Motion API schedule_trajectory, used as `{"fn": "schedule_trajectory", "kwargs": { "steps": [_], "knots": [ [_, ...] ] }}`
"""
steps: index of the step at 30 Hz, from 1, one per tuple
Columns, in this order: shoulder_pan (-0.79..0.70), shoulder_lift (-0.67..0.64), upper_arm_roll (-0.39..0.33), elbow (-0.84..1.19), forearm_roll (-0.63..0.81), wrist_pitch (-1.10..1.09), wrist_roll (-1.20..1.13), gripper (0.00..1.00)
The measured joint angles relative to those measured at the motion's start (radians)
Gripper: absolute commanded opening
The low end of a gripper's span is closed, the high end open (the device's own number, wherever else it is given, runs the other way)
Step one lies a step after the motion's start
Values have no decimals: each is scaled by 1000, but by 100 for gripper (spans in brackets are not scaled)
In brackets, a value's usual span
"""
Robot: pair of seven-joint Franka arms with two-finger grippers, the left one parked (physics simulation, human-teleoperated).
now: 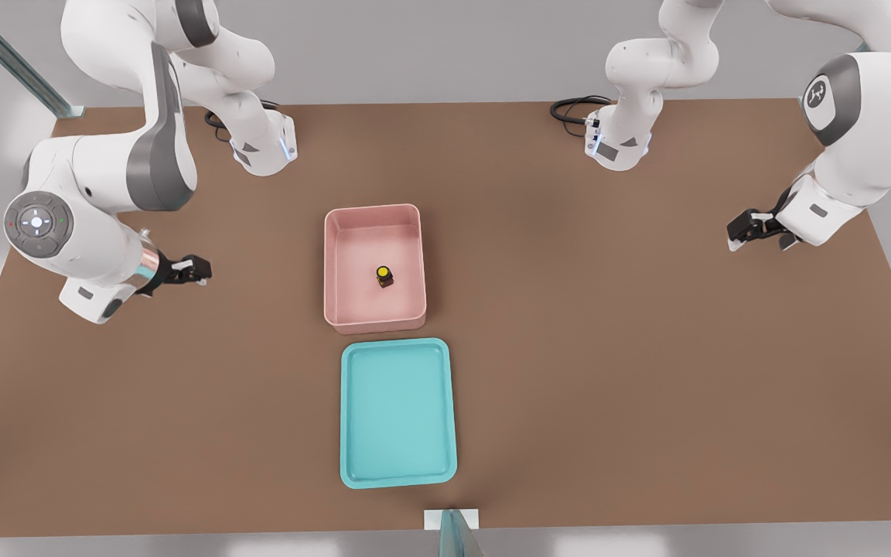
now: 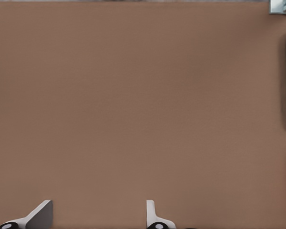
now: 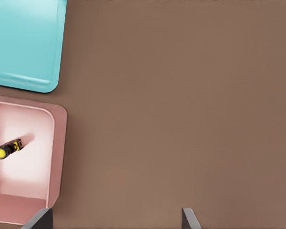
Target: The left arm remains still, and the right arm places the button from the box into the tray
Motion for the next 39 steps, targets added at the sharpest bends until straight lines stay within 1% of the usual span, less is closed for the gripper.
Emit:
{"fn": "schedule_trajectory", "kwargs": {
  "steps": [2,3,4,5,6,8,9,10,11,13,17,20,23,28,39],
  "knots": [
    [4,2,5,1,-1,6,-4,100],
    [32,18,36,0,-5,3,-5,100],
    [122,43,67,-1,-10,-2,-6,100],
    [200,72,119,-2,-9,-6,-7,100],
    [266,108,153,-7,-7,-10,-4,100],
    [354,157,185,-22,6,1,12,100],
    [372,150,195,-106,16,46,20,100],
    [383,126,200,-240,26,125,28,100],
    [386,114,200,-339,33,207,36,100],
    [386,111,198,-451,43,355,59,100],
    [404,111,196,-562,51,570,108,100],
    [407,115,184,-629,48,683,140,100],
    [404,125,169,-664,21,764,167,100],
    [410,146,168,-728,12,855,204,100],
    [438,165,170,-754,23,925,254,100]
  ]
}}
